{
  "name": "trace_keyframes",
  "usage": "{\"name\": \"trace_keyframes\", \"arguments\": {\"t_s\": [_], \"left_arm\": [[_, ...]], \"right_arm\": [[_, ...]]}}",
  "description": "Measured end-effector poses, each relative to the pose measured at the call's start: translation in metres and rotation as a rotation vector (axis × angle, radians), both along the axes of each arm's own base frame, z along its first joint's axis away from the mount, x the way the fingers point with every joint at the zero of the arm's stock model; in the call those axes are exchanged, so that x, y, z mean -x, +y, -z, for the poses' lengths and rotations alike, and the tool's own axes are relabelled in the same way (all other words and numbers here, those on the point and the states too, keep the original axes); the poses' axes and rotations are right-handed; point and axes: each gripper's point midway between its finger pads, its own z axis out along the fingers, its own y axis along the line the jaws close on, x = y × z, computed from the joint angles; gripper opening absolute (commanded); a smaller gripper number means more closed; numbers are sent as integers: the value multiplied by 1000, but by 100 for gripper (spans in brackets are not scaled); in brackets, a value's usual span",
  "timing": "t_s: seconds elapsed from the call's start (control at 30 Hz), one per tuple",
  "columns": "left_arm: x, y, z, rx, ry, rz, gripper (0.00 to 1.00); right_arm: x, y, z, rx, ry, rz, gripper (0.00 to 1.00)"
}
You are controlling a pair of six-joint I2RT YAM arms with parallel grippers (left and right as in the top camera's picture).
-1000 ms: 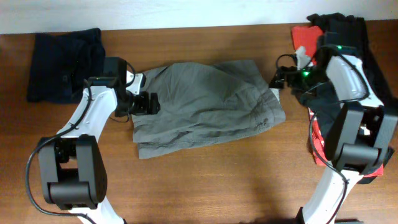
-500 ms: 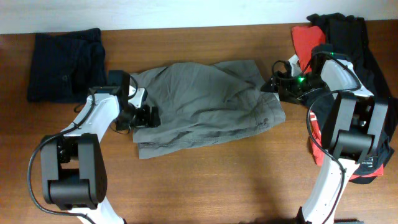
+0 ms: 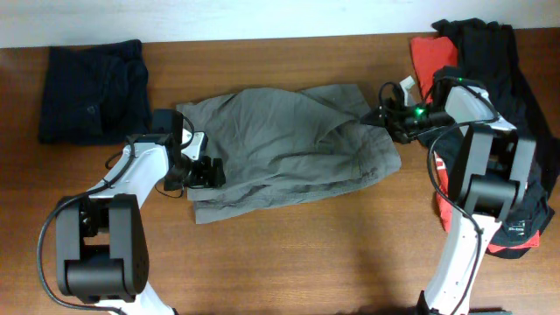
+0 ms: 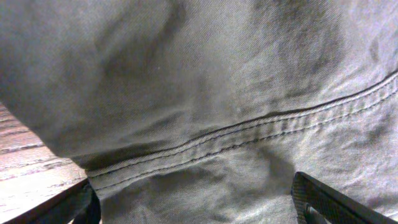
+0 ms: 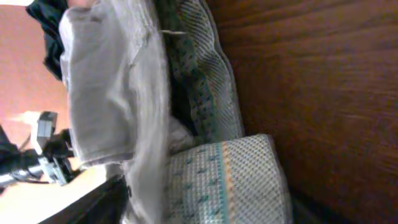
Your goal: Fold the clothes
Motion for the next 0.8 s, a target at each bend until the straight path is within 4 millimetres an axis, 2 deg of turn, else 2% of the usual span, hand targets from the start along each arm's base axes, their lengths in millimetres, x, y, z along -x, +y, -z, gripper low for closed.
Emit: {"name": "trace_keyframes", "arguments": {"t_s": [0.1, 0.17, 0.2, 0.3, 0.43, 0.67, 0.8], "left_arm": [[0, 1, 0, -4, -1, -1, 94], [0, 1, 1, -5, -1, -1, 94], [0, 1, 1, -6, -2, -1, 94], [0, 1, 1, -6, -2, -1, 93], [0, 1, 1, -6, -2, -1, 91], [0, -1, 0, 2, -1, 1, 89], [1, -13, 0, 21, -7, 31, 89]], "right_arm": [[2, 7, 6, -8, 15, -12, 34], [3, 12, 10, -6, 14, -29, 9], [3, 15, 13, -3, 19, -35, 4], [5, 18, 19, 4, 34, -40, 4], [8, 11, 19, -1, 59, -22, 4], [25, -39, 6, -6, 137, 45, 4], [31, -59, -5, 10, 127, 56, 4]]}}
